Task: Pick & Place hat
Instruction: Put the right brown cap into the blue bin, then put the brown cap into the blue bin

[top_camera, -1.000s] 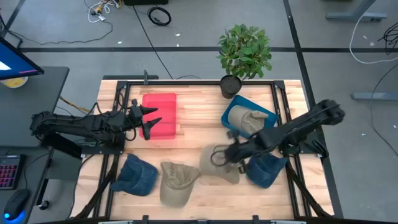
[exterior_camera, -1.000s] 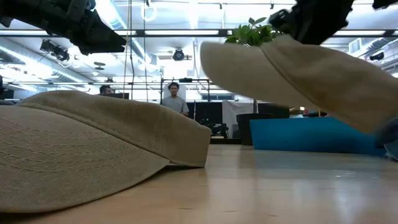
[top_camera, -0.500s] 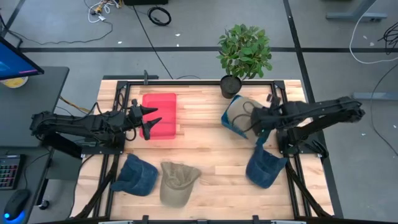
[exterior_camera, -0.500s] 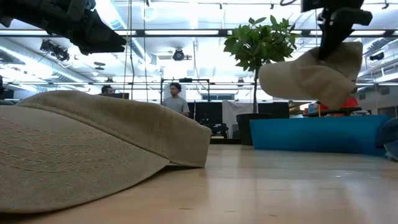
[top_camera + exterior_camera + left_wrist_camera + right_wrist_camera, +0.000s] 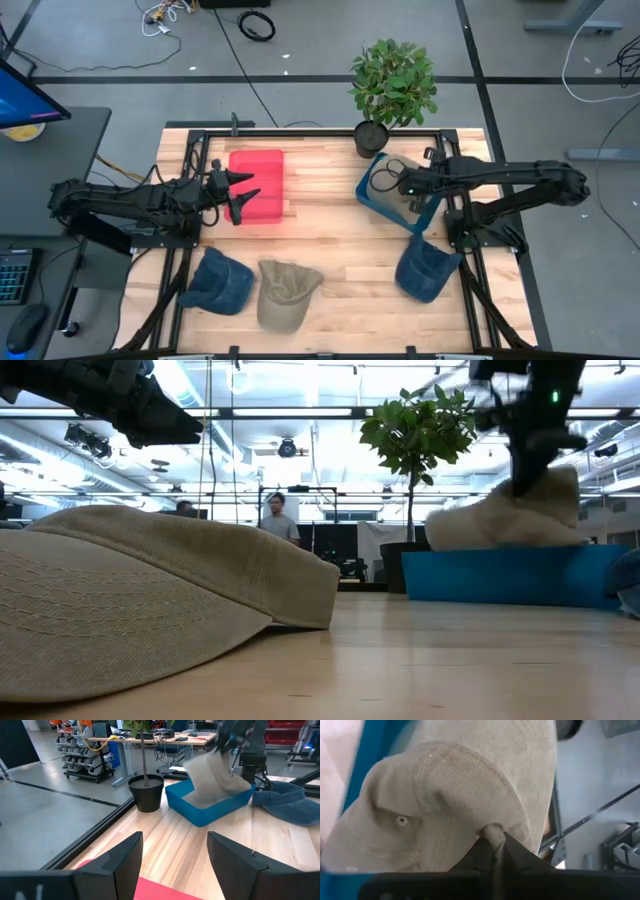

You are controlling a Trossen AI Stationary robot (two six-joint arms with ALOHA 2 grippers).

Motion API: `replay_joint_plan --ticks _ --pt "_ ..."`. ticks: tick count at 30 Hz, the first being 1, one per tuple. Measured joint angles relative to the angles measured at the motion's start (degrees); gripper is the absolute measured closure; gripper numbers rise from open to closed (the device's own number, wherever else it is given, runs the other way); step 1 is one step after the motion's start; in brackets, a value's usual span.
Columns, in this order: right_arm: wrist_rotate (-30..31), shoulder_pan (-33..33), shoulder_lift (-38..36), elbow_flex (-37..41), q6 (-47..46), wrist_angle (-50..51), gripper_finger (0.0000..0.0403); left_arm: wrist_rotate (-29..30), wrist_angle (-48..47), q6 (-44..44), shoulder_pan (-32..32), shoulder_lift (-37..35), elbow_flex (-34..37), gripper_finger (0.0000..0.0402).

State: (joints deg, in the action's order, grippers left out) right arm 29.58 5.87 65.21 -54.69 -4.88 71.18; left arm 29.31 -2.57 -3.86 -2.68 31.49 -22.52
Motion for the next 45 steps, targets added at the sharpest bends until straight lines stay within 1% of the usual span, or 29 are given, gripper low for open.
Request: replay_joint_plan --ticks 3,6,7,10,12,14,16,19,22,24,27,30,32,35,39,41,43,45 --pt "-0.4 1.7 0.0 6.3 2.8 -5.4 0.0387 0.0 0.0 0.0 0.0 0.0 0.0 0.0177" --pt "-2.8 2.7 0.1 11.9 6.1 -11.4 0.0383 0.0 0.0 -0.4 0.0 0.0 0.0 0.0177" --pt "-3.4 3.1 0.3 12.8 8.4 -12.7 0.0381 0.0 0.0 -0.8 0.0 0.0 0.0 0.0177" --pt "-2.9 3.2 0.9 12.5 11.2 -17.6 0.0367 0.0 0.2 -2.1 0.0 0.0 0.0 0.0177" --pt "-1.7 3.6 1.1 12.6 12.6 -18.6 0.0354 -0.3 0.7 -3.2 0.0 0.0 0.0 0.0177" --pt "-0.1 4.0 1.1 12.5 13.3 -19.7 0.0338 -2.6 2.2 -3.4 0.0 0.0 0.0 0.0177" --pt "0.0 4.8 1.1 12.4 13.5 -19.3 0.032 -5.9 4.9 -3.7 -0.1 0.2 0.0 0.0177" --pt "0.0 5.6 1.0 12.4 13.7 -19.2 0.0292 -9.9 11.8 -4.5 -0.2 1.9 0.0 0.0177" --pt "0.0 6.0 1.0 12.4 13.7 -19.2 0.0263 -14.4 17.8 -4.5 -0.2 4.6 0.0 0.0177" --pt "0.2 6.0 1.0 12.4 13.9 -19.1 0.0245 -17.0 19.6 -5.0 -0.6 6.7 0.0 0.0177" --pt "0.1 5.7 1.0 11.3 14.0 -18.7 0.0224 -18.1 20.0 -7.4 -2.2 10.6 0.0 0.0177" --pt "0.0 5.2 1.0 7.8 15.1 -18.5 0.021 -18.6 19.6 -9.4 -4.5 15.0 -0.3 0.0177" --pt "0.0 4.8 1.0 4.3 15.8 -18.1 0.0206 -19.0 18.4 -10.8 -6.3 18.8 -1.9 0.0177" --pt "0.0 3.9 1.0 -1.4 15.4 -18.9 0.0204 -19.1 16.0 -11.6 -9.2 24.8 -6.3 0.0177" --pt "-1.4 2.5 1.0 -7.0 12.2 -22.0 0.0207 -19.1 5.6 -13.7 -13.2 33.6 -15.0 0.0177" --pt "-3.3 1.9 1.0 -8.0 11.7 -24.6 0.0208 -19.2 0.7 -17.7 -14.7 37.7 -19.3 0.0177" --pt "-5.5 1.3 1.0 -8.0 12.1 -27.8 0.0209 -19.3 -3.4 -24.3 -16.2 41.8 -23.4 0.0177" --pt "-7.7 0.8 1.0 -7.6 12.9 -30.8 0.0209 -19.7 -6.7 -28.8 -17.5 45.7 -27.1 0.0178"
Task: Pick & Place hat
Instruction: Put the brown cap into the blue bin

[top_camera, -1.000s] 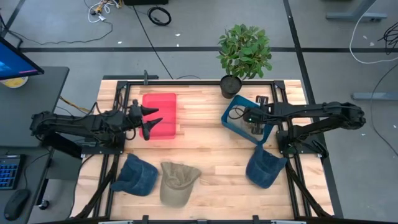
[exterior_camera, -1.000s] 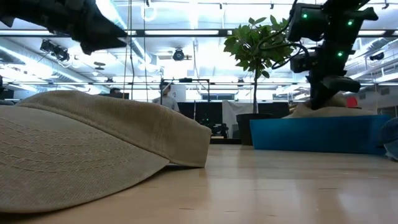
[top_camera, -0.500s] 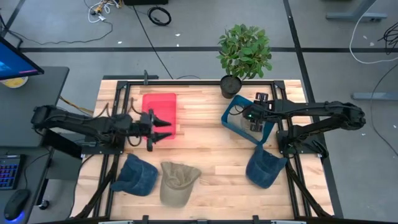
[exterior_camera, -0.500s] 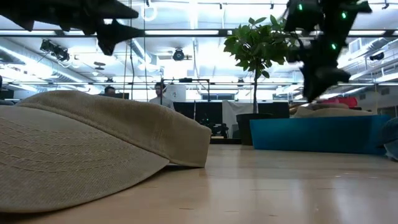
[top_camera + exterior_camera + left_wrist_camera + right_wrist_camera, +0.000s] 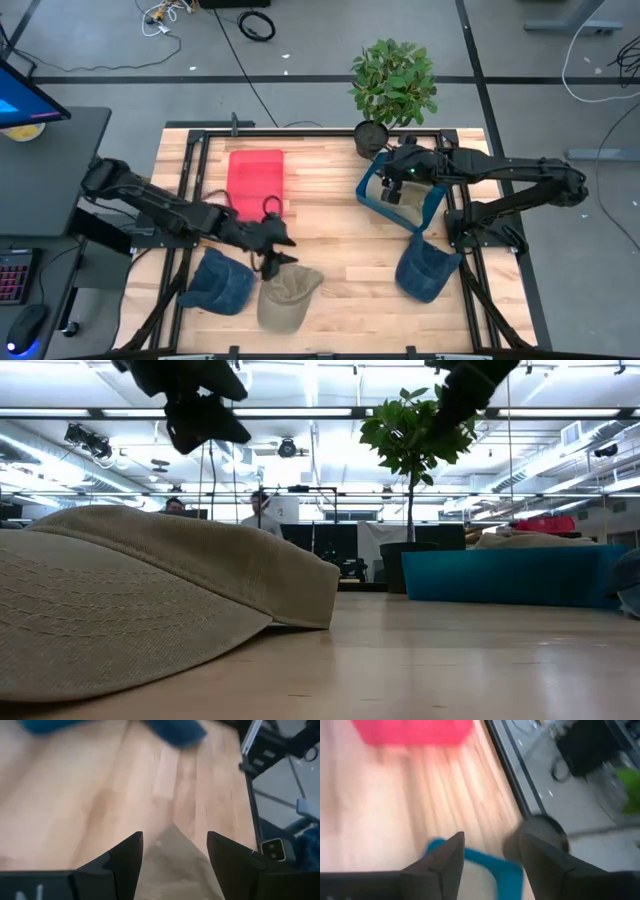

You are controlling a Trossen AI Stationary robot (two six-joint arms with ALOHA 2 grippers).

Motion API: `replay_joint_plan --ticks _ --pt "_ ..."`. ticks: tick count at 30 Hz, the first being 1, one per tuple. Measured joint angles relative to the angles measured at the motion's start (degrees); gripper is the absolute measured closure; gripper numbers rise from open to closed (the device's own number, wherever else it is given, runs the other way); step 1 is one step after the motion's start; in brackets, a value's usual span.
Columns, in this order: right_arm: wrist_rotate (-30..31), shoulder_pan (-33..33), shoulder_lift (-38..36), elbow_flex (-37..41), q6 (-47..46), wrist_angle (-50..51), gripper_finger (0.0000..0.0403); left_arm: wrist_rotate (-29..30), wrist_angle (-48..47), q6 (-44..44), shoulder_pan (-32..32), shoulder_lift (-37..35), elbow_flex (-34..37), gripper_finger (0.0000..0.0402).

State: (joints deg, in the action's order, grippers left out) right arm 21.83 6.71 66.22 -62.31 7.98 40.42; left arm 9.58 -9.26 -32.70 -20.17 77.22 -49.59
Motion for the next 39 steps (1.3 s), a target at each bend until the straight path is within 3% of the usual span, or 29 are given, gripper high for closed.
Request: replay_joint_plan --ticks 10,19,28,32,39 --pt "-3.0 -2.3 0.0 1.0 -0.2 -1.8 0.0208 -0.9 -3.0 -20.0 -2.5 15.1 -11.1 0.0178" --pt "-3.5 -2.8 0.1 1.0 2.6 -1.8 0.0208 -3.3 -3.0 -27.3 -5.1 22.7 -11.8 0.0179" --pt "-3.4 -2.8 2.1 1.1 6.7 -2.8 0.0208 -3.4 -0.5 -29.7 -8.3 28.8 -11.8 0.0219" --pt "-4.3 -2.8 4.5 1.1 7.2 -4.5 0.0208 -3.3 -1.0 -28.8 -8.7 30.0 -11.8 0.0254" --pt "-15.8 -2.8 10.6 1.1 15.3 -7.2 0.0208 -3.6 -1.5 -17.4 -8.7 29.3 -12.1 0.0387"
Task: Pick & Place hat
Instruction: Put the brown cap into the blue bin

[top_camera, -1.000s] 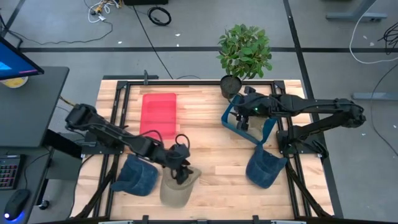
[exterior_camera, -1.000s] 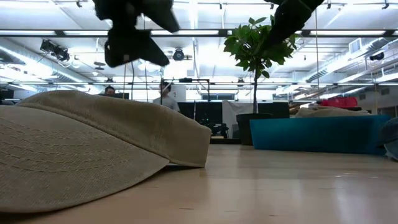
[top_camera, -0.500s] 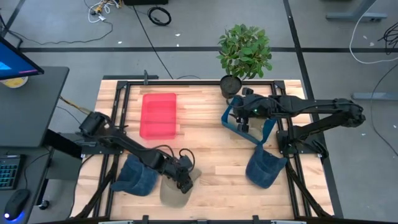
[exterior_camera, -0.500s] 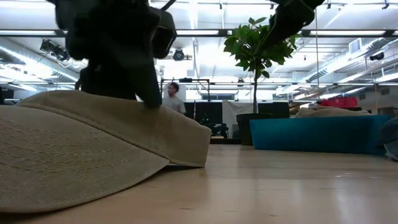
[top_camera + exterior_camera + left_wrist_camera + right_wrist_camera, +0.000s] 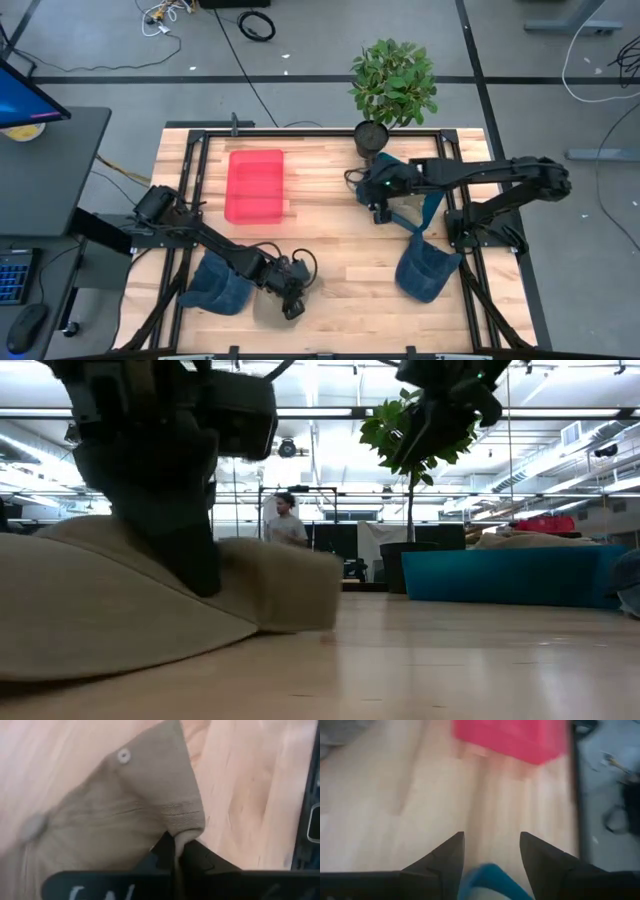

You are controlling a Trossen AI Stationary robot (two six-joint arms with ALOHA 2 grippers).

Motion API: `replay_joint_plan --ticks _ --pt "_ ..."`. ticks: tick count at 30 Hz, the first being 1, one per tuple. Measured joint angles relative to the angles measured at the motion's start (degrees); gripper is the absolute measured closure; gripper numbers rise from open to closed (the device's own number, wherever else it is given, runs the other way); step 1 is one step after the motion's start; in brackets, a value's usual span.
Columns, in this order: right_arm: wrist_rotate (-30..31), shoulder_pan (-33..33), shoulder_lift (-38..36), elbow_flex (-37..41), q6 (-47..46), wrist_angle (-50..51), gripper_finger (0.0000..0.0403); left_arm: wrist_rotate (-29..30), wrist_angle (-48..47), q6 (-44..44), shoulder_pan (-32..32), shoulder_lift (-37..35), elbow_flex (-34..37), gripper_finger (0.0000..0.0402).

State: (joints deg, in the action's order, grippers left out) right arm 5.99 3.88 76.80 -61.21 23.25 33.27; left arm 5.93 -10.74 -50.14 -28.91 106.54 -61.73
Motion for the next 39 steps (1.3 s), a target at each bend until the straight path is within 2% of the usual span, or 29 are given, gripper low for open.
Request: replay_joint_plan --ticks 3,10,13,16,23,26,31,39 --pt "-6.8 0.0 2.8 0.0 1.7 -3.1 0.0208 -1.1 -0.5 9.4 0.0 -0.3 -1.9 0.0389" --pt "-21.9 -1.0 8.5 0.0 5.1 -12.1 0.0208 -3.7 -3.4 44.3 -1.9 -0.5 -10.8 0.0393" --pt "-28.6 -2.5 9.9 0.0 6.2 -16.6 0.0208 -3.9 -8.3 51.7 -2.0 -0.5 -14.0 0.0393" --pt "-33.1 -4.4 11.0 0.0 6.0 -19.8 0.0208 -3.6 -12.7 55.4 -1.5 -0.5 -15.2 0.0393" --pt "-33.7 -9.8 16.7 0.0 2.7 -27.1 0.0208 -3.7 -15.5 61.8 -0.2 -0.5 -15.3 0.0394" --pt "-31.4 -11.4 19.7 0.0 2.5 -32.2 0.0208 -3.6 -15.4 64.8 0.2 -0.5 -15.3 0.0394" --pt "-26.2 -11.8 23.2 0.0 2.1 -37.0 0.0208 -3.6 -16.0 67.9 0.2 -0.5 -15.3 0.0394" --pt "-26.0 -11.5 26.3 0.0 -4.4 -37.5 0.0208 -2.1 -16.7 74.3 0.3 -0.5 -15.3 0.0393"
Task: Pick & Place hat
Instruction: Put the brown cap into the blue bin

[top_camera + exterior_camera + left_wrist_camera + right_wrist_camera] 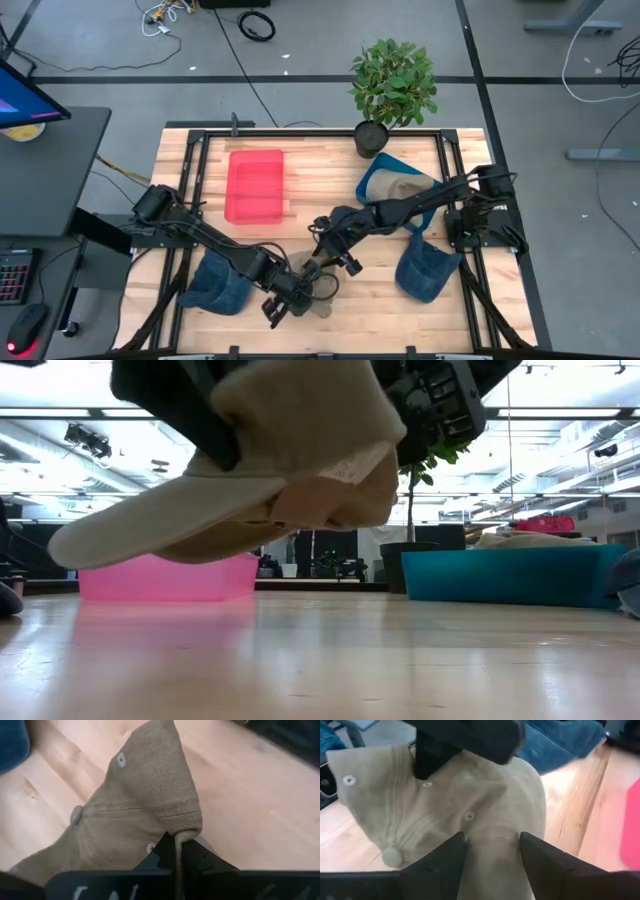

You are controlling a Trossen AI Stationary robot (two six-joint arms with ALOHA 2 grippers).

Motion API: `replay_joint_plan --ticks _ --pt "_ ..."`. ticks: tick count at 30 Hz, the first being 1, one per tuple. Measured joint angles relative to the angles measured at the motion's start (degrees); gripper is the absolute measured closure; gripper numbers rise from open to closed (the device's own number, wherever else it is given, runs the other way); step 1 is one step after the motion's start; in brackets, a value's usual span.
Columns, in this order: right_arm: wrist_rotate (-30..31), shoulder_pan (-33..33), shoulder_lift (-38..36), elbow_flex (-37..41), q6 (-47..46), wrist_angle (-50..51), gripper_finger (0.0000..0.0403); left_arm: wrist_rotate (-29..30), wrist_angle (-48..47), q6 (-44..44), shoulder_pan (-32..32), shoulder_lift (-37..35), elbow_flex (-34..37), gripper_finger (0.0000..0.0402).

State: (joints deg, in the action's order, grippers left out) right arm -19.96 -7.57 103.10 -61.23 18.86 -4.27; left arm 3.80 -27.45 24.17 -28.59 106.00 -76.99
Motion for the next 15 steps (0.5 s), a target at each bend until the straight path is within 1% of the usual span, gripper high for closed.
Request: replay_joint_plan --ticks 4,7,9,11,12,14,15 --pt "0.2 -0.1 1.0 0.0 -1.3 0.3 0.0213 4.5 -0.8 1.0 0.6 0.0 0.0 0.0393" --pt "0.1 -0.2 1.1 0.0 -1.4 0.4 0.0238 5.1 -1.2 0.5 1.5 0.0 0.0 0.0393" --pt "0.1 -0.2 1.1 0.0 -1.6 0.4 0.027 5.1 -1.1 -1.1 2.1 0.0 0.0 0.0393" --pt "0.7 -0.2 1.1 0.0 -2.3 0.6 0.0312 5.1 -1.1 -3.4 2.6 0.0 0.0 0.0392" --pt "1.9 -0.2 1.1 0.0 -2.8 1.0 0.0336 5.1 -1.1 -4.8 2.8 0.0 0.0 0.0392" --pt "6.6 -0.2 1.1 0.0 -4.2 2.4 0.0381 5.2 -1.2 -6.4 3.1 0.0 0.0 0.0392" --pt "9.4 -0.2 1.1 0.0 -4.5 3.3 0.0391 5.3 -1.2 -6.7 3.2 0.0 0.0 0.0392"
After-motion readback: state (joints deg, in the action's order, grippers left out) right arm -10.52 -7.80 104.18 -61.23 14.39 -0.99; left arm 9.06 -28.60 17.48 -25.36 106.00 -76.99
